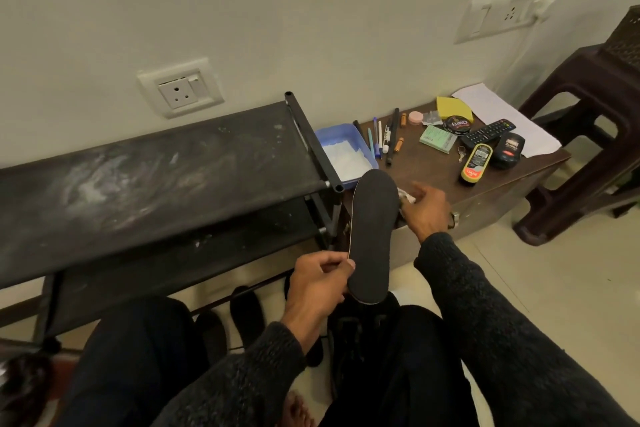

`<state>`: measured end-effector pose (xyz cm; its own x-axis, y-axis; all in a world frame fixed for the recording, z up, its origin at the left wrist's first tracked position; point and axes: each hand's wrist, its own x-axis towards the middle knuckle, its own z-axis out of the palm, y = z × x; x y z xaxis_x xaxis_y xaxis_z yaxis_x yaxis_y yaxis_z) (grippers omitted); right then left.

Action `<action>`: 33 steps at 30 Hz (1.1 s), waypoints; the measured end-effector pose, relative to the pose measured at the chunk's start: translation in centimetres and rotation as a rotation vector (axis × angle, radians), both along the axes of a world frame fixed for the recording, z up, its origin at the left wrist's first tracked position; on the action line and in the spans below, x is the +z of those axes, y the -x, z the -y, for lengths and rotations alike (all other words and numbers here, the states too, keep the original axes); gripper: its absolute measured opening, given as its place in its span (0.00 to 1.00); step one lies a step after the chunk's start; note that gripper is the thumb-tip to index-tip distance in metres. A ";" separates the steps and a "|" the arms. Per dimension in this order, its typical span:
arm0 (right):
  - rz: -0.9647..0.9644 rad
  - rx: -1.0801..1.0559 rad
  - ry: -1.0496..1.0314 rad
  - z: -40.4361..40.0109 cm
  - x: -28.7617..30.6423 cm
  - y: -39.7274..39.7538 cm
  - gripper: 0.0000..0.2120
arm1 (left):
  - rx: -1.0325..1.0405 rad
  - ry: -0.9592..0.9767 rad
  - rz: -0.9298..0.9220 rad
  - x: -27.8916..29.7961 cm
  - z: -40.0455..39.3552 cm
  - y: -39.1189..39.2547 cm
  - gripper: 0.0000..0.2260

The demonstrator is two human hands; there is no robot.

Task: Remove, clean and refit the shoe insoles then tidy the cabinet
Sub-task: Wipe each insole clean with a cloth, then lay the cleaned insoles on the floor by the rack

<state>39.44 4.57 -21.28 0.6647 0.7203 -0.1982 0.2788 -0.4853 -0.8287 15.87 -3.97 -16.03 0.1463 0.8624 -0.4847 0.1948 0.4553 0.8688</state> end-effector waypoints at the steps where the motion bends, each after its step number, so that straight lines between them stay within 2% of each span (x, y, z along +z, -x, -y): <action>1: 0.003 -0.006 -0.002 0.4 0.4 0.4 0.26 | 0.012 0.020 0.029 0.2 0.6 0.6 0.06; 3: 0.032 -0.039 -0.036 1.2 0.9 1.4 0.30 | 0.032 0.071 0.065 0.8 1.8 1.9 0.06; 5: 0.059 -0.068 -0.097 2.2 1.3 2.5 0.28 | 0.050 0.115 0.083 1.0 2.9 3.0 0.06; 8: -0.003 -0.073 -0.140 4.0 1.9 5.1 0.20 | 0.079 0.142 0.069 1.3 5.3 4.8 0.06; 12: -0.191 0.042 -0.050 6.2 1.6 8.7 0.04 | 0.121 0.144 0.081 1.1 8.9 7.5 0.04; 15: -0.355 0.111 0.022 7.9 1.3 11.1 0.06 | 0.173 0.173 0.087 0.0 11.4 9.6 0.03; 17: -0.387 0.138 0.072 9.0 1.0 12.5 0.07 | 0.238 0.235 0.100 -1.1 12.7 11.0 0.03; 24: -0.341 0.333 0.343 11.4 -0.7 18.0 0.05 | 0.507 0.518 0.170 -3.8 14.1 13.6 0.02; 28: -0.299 0.402 0.517 11.8 -3.3 19.8 0.03 | 0.550 0.621 0.140 -6.4 13.2 13.8 0.01; 33: -0.298 0.479 0.722 11.2 -8.3 21.4 0.10 | 0.569 0.674 0.108 -10.3 11.4 13.1 0.02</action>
<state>18.01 -6.67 -29.56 0.1763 0.5402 -0.8229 0.4070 -0.8011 -0.4387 2.80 -15.33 -26.30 -0.1435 0.3550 -0.9238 -0.2841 0.8794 0.3820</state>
